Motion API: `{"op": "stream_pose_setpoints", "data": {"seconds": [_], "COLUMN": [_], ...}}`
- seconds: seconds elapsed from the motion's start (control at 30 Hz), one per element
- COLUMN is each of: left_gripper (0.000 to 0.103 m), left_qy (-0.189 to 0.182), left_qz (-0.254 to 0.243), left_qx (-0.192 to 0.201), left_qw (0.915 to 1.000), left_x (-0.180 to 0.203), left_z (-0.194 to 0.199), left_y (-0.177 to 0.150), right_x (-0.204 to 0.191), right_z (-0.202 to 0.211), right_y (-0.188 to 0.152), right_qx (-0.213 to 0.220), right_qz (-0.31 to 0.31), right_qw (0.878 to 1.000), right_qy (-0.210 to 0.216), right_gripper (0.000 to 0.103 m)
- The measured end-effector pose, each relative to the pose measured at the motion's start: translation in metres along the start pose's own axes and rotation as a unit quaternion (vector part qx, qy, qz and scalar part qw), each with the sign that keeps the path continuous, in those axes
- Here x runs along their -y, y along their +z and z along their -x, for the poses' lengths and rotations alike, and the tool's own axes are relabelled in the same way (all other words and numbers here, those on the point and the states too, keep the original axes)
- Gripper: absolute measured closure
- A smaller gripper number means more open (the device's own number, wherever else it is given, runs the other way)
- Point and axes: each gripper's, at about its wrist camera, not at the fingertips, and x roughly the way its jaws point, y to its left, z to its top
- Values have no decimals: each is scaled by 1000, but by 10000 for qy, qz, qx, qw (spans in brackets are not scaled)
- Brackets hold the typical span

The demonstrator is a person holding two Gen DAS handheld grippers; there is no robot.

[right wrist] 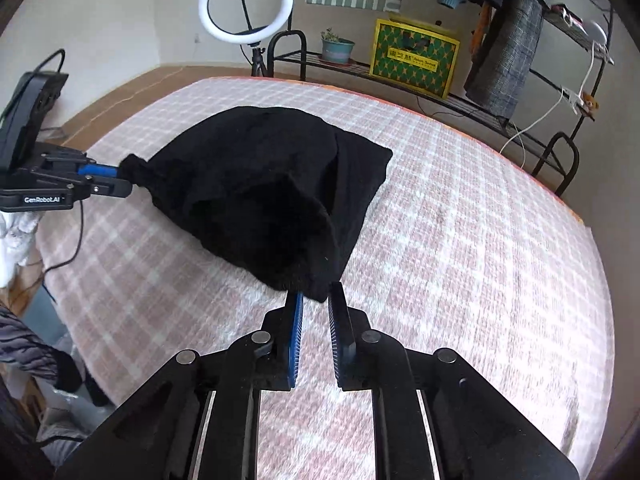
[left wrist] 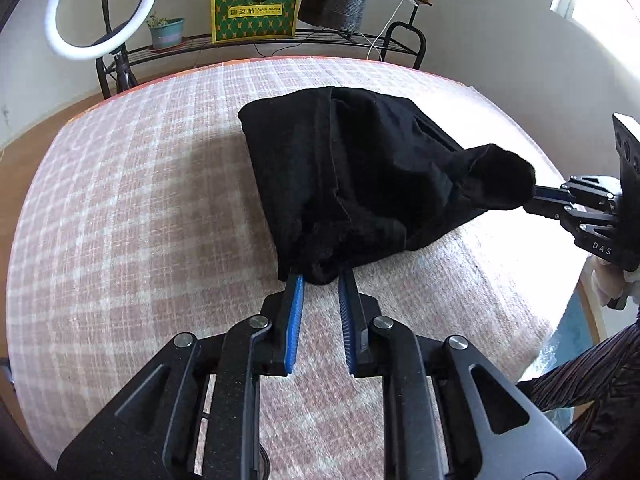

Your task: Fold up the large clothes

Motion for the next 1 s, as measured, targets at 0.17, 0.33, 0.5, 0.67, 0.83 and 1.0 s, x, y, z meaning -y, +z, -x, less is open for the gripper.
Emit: {"op": "stream_pose_setpoints", "data": {"seconds": [0.17, 0.33, 0.5, 0.67, 0.83, 1.0], "left_gripper": [50, 50, 50, 96, 97, 97], "left_qy": [-488, -641, -1203, -735, -799, -484], "left_qz": [693, 1726, 2795, 2118, 1956, 2217], "left_qx": [240, -98, -543, -489, 4, -331], "left_qw": [9961, 9829, 9510, 9733, 9774, 9734], "left_x": [-19, -47, -70, -45, -41, -67], "left_z": [24, -8, -52, -51, -12, -30], "left_y": [1, 4, -1, 13, 26, 7], "right_x": [28, 62, 73, 66, 65, 67], "right_z": [33, 0, -58, -87, -39, -26], "right_y": [-12, -16, -27, -29, -1, 4], "right_qx": [510, 274, -320, -658, 31, 99], "right_qz": [-1074, -2443, -3255, -3470, -3389, -3184], "right_qw": [9887, 9619, 9313, 9081, 9068, 9253], "right_qy": [909, 1194, 1602, 2250, 2507, 2056], "right_gripper": [55, 54, 54, 98, 99, 99]}}
